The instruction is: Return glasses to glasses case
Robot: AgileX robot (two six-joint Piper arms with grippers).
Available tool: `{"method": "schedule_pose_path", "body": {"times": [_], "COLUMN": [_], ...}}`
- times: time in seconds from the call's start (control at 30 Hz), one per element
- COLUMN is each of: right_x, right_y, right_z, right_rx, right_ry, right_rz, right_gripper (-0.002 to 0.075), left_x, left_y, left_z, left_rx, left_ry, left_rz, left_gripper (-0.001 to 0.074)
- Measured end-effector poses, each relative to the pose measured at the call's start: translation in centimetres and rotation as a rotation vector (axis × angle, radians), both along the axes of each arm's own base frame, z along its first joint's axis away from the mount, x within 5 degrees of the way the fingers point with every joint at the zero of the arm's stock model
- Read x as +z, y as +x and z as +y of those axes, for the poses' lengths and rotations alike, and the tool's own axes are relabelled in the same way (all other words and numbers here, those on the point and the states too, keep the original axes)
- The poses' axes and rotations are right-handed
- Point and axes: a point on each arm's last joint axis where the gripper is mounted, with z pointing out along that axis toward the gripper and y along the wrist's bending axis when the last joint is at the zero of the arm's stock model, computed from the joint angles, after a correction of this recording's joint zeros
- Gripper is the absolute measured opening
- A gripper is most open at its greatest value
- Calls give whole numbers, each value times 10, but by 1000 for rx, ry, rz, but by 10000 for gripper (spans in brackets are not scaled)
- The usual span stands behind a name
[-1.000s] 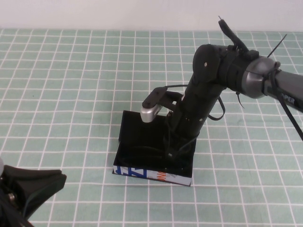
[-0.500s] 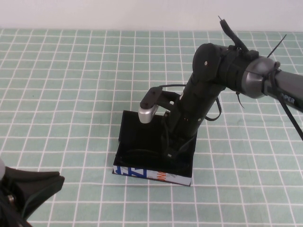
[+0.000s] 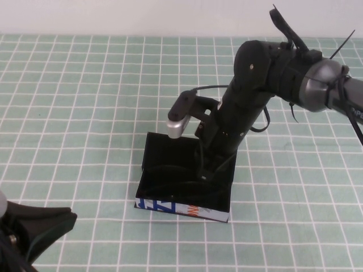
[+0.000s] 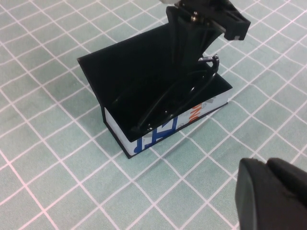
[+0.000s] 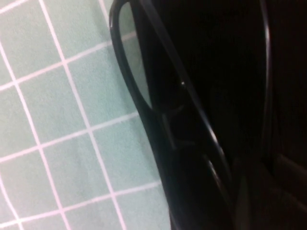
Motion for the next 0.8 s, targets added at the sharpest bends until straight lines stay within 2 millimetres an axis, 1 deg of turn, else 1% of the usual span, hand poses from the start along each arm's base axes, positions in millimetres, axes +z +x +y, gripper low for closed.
{"method": "schedule_pose_path", "body": {"times": [0.17, 0.4, 0.63, 0.8], "right_x": [3, -12, -4, -16], "right_y": [-8, -23, -29, -33], "right_z": [4, -2, -7, -12], "right_rx": [-6, -72, -156, -176], "right_ry": [15, -45, 21, 24], "right_rz": [-47, -180, -314, -334], "right_gripper": [22, 20, 20, 19], "left_x": [0, -1, -1, -1], "left_y": [0, -1, -1, -1], "left_z": [0, 0, 0, 0], "left_rx": [0, -5, -5, -4], "left_ry": [0, 5, 5, 3], "left_rz": [0, 9, 15, 19], "left_gripper": [-2, -2, -2, -2]}}
